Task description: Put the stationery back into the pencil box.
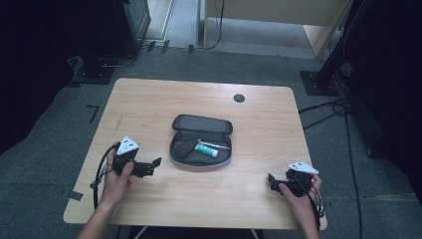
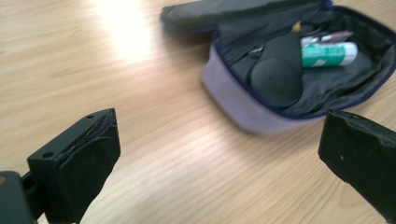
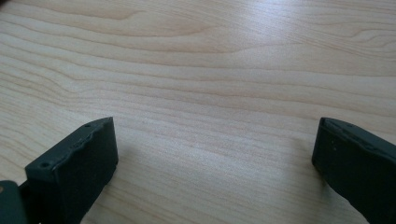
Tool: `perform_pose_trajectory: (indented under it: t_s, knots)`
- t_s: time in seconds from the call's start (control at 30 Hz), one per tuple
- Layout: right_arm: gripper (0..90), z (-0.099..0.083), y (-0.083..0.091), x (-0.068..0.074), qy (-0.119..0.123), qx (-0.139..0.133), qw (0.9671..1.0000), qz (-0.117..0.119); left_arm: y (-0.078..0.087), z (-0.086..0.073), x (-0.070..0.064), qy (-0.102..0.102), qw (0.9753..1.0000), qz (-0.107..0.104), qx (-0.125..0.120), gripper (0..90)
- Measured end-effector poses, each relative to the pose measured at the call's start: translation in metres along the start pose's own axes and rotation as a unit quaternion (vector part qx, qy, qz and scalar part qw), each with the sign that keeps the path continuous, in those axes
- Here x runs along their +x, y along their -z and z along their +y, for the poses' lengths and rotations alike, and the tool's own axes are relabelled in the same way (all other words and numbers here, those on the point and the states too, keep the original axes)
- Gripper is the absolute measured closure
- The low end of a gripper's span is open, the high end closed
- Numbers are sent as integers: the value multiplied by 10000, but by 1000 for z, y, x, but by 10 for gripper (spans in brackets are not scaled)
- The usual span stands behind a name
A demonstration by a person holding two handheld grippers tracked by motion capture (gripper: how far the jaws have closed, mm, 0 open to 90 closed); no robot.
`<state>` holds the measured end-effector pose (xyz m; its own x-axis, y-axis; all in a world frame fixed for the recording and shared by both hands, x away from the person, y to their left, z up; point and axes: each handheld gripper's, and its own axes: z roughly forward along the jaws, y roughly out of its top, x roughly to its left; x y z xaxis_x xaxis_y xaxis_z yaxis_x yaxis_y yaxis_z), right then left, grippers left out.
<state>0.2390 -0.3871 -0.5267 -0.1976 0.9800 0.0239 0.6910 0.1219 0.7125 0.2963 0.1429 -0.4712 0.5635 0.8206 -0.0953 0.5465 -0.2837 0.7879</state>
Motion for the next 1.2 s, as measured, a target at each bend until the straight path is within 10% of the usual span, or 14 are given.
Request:
perform_pose_trajectory:
  t_s: [0.77,1.2]
  knots:
    - [0,0,0,0,0,0,10000,-1,36,-71,52,245,9953,809,465,0]
    - [0,0,0,0,-6,5,10000,3,35,-81,50,139,9923,958,768,0]
